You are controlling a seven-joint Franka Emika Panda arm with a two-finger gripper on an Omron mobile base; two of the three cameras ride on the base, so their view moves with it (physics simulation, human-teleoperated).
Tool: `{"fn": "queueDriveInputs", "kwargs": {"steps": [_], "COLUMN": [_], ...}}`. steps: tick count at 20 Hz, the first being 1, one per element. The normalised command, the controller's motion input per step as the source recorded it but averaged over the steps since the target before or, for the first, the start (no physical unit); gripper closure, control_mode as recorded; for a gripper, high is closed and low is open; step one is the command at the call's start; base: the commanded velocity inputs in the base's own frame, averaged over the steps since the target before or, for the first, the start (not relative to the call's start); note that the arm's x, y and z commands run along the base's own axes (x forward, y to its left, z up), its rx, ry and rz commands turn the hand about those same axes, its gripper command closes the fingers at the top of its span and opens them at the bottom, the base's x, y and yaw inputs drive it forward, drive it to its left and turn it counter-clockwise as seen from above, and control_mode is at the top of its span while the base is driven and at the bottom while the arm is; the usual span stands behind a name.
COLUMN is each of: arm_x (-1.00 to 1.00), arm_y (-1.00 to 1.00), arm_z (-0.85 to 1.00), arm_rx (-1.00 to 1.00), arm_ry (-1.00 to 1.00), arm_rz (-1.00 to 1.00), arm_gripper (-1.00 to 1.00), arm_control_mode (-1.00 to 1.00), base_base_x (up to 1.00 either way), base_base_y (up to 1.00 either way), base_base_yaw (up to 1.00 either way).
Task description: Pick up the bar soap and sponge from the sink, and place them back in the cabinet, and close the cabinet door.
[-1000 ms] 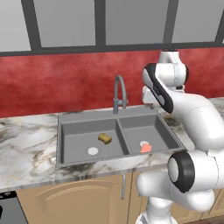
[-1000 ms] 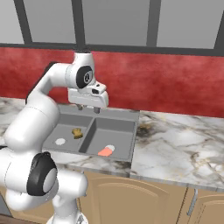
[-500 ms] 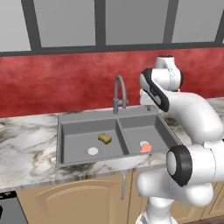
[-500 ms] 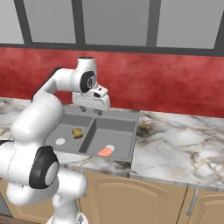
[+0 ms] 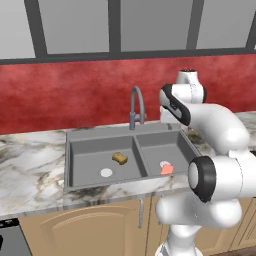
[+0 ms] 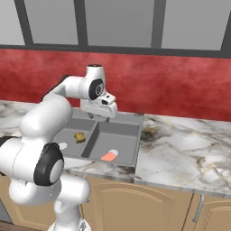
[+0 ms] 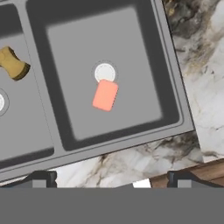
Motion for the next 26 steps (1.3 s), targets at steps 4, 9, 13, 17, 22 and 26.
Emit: {"fn": "queueDriveInputs", "kwargs": {"steps": [4, 9, 13, 17, 22, 26], "arm_x": [0.00, 0.04, 0.01, 0.04, 0.07, 0.12], "arm_y": [-0.06, -0.01, 0.00, 0.00, 0.00, 0.00], "arm_z": [-0.37, -0.27, -0.22, -0.26, -0.26, -0.23], "arm_rx": [0.00, 0.00, 0.00, 0.00, 0.00, 0.00], "arm_ry": [0.00, 0.00, 0.00, -0.01, -0.01, 0.00], "arm_rz": [-0.01, -0.02, 0.00, 0.00, 0.00, 0.00], "arm_gripper": [-1.00, -1.00, -1.00, -1.00, -1.00, -1.00], "arm_control_mode": [-1.00, -1.00, -1.00, -1.00, -1.00, -1.00], "base_base_x": [0.00, 0.00, 0.00, 0.00, 0.00, 0.00], "base_base_y": [0.00, 0.00, 0.00, 0.00, 0.00, 0.00], "base_base_yaw": [0.00, 0.00, 0.00, 0.00, 0.00, 0.00]}}
